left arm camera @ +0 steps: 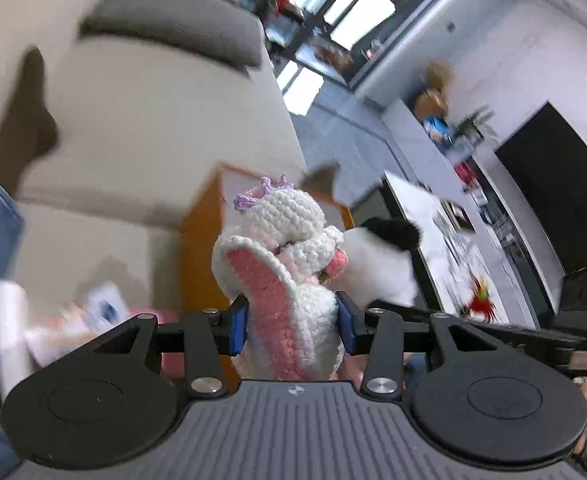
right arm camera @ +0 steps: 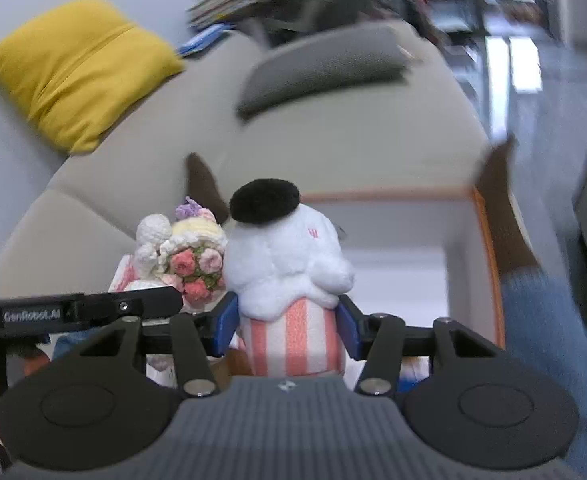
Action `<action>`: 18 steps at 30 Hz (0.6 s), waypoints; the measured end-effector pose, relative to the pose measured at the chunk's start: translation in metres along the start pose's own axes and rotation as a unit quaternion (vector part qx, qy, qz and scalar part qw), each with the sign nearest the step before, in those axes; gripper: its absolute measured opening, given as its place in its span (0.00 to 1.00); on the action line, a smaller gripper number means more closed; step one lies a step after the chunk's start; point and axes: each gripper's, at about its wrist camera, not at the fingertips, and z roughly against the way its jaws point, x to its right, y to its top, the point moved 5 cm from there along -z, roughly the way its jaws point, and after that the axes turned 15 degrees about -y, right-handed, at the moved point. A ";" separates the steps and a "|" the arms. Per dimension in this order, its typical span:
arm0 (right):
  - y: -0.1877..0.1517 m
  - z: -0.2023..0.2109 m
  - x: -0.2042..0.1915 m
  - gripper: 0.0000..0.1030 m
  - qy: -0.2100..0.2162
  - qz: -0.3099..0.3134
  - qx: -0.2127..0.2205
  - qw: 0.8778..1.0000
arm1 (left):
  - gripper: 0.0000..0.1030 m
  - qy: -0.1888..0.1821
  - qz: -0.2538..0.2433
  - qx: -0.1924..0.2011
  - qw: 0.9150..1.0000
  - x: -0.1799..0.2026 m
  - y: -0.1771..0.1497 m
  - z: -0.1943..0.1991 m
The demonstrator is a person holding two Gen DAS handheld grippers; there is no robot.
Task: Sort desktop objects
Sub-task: 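Carry the bunny and dog plush over the white box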
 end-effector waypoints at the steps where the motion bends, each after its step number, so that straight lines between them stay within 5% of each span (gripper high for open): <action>1: -0.008 -0.005 0.008 0.52 0.005 -0.020 -0.012 1.000 | 0.49 0.000 0.002 -0.011 1.000 0.004 -0.005 -0.008; 10: -0.064 -0.055 0.067 0.52 0.054 -0.147 -0.116 0.981 | 0.48 0.061 -0.006 -0.065 0.996 0.017 -0.034 -0.036; 18: -0.083 -0.084 0.067 0.52 0.071 -0.148 -0.179 0.970 | 0.48 0.098 -0.017 -0.117 0.988 0.018 -0.049 -0.051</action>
